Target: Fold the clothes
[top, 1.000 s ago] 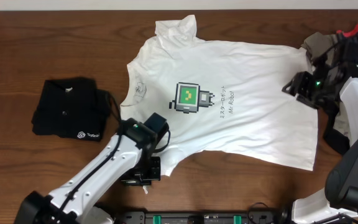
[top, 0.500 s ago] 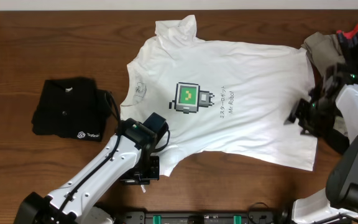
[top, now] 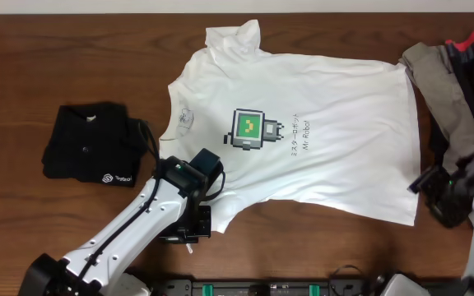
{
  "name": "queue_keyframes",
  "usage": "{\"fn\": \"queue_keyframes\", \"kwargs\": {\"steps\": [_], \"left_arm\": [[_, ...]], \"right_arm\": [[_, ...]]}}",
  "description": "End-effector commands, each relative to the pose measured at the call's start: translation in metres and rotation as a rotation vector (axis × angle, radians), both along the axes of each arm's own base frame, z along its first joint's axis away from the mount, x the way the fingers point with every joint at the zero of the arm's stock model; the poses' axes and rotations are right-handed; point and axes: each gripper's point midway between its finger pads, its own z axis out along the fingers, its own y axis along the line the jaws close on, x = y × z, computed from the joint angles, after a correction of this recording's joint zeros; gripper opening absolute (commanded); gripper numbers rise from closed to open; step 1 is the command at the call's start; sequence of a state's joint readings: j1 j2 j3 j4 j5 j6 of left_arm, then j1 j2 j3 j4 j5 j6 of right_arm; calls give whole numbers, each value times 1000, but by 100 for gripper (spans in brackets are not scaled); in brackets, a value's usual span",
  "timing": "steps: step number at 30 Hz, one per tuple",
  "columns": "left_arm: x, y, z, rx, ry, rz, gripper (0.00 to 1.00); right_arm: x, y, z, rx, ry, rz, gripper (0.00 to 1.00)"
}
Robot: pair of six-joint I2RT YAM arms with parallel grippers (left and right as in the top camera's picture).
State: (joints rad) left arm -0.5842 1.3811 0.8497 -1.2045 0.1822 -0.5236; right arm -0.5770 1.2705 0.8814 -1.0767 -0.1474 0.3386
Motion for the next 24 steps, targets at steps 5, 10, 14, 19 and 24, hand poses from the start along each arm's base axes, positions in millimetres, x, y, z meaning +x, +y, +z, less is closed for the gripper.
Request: {"fn": "queue_keyframes", "kwargs": {"steps": [5, 10, 14, 19, 24], "left_arm": [[4, 1, 3, 2, -14, -15, 6], [4, 1, 3, -1, -12, -14, 6], [4, 1, 3, -1, -13, -14, 6], [4, 1, 3, -1, -13, -14, 6], [4, 1, 3, -1, -13, -14, 6]], "right_arm": [[-29, 10, -43, 40, 65, -106, 56], [-38, 12, -59, 38, 98, -111, 56], [-44, 8, -68, 3, 118, -147, 56], [-44, 3, -76, -23, 112, -160, 53], [-39, -1, -89, -34, 100, -178, 46]]}}
